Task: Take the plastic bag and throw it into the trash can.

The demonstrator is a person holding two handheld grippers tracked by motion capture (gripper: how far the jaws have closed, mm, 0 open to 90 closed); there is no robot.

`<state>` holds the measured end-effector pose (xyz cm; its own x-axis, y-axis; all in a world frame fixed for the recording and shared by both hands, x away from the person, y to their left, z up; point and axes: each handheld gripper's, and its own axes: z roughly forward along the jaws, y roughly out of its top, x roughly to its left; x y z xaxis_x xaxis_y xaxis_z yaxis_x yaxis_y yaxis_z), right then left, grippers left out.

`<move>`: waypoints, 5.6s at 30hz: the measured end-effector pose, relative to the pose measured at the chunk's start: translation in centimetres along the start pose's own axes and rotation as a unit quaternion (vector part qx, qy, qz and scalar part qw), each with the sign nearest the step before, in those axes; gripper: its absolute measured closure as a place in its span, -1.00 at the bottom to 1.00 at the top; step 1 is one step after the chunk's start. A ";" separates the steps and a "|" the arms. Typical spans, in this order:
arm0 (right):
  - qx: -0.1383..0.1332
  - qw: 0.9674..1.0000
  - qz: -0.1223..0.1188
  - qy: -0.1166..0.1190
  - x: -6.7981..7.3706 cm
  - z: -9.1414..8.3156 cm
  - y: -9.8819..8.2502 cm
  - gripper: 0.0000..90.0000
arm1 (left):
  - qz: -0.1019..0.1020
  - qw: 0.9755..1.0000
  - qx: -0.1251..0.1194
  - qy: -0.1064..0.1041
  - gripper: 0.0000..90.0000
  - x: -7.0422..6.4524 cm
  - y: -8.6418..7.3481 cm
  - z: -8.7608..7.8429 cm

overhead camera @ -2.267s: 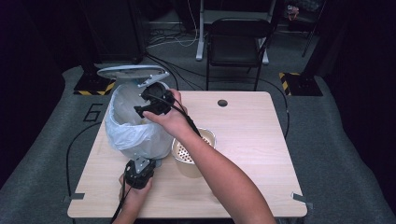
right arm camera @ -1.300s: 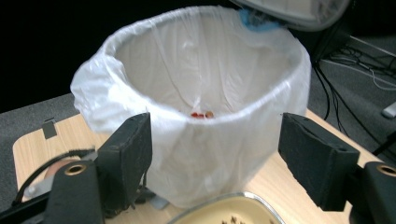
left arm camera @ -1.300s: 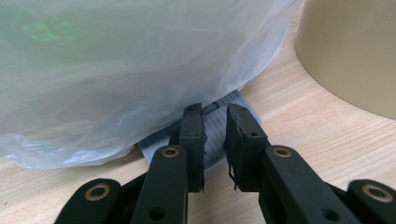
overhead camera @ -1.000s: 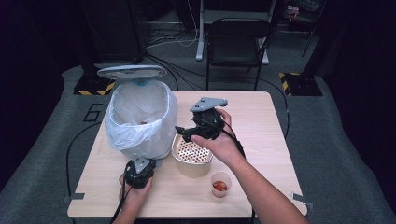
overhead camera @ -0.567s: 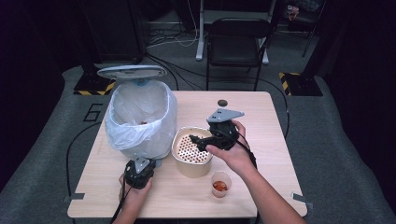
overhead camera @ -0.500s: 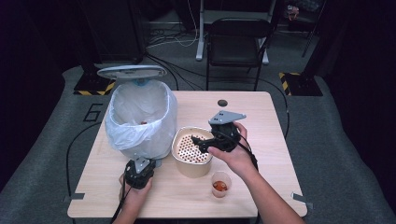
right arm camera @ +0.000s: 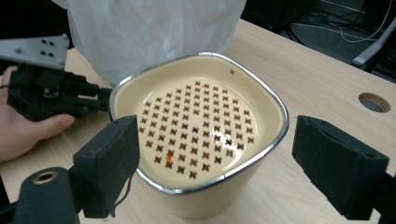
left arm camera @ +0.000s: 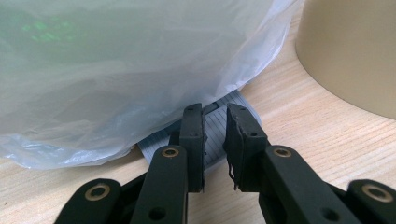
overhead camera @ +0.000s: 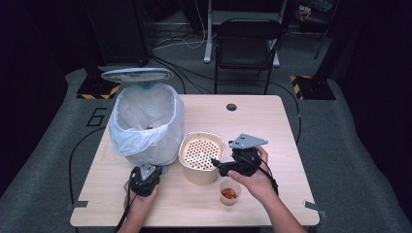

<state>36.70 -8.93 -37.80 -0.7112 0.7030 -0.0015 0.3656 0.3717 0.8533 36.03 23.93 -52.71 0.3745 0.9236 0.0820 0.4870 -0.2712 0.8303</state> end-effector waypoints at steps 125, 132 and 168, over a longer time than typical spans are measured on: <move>-0.004 0.992 0.080 -0.095 -4.7 -2.6 -6.1 -0.21 | 0.000 1.000 0.000 0.000 0.71 0.0 0.0 0.0; 0.002 0.996 0.071 -0.059 -3.4 -0.6 -4.2 -0.11 | 0.002 1.000 0.002 -0.001 0.71 0.0 0.0 0.0; 0.069 0.994 0.063 -0.050 -2.1 4.4 -2.5 0.15 | 0.000 1.000 0.001 -0.001 0.71 0.0 0.0 0.0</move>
<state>39.91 -8.72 -42.22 -0.5937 0.8034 0.0444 0.5320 0.3506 0.7707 36.02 23.95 -52.69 0.3764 0.9230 0.0801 0.4888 -0.2713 0.8291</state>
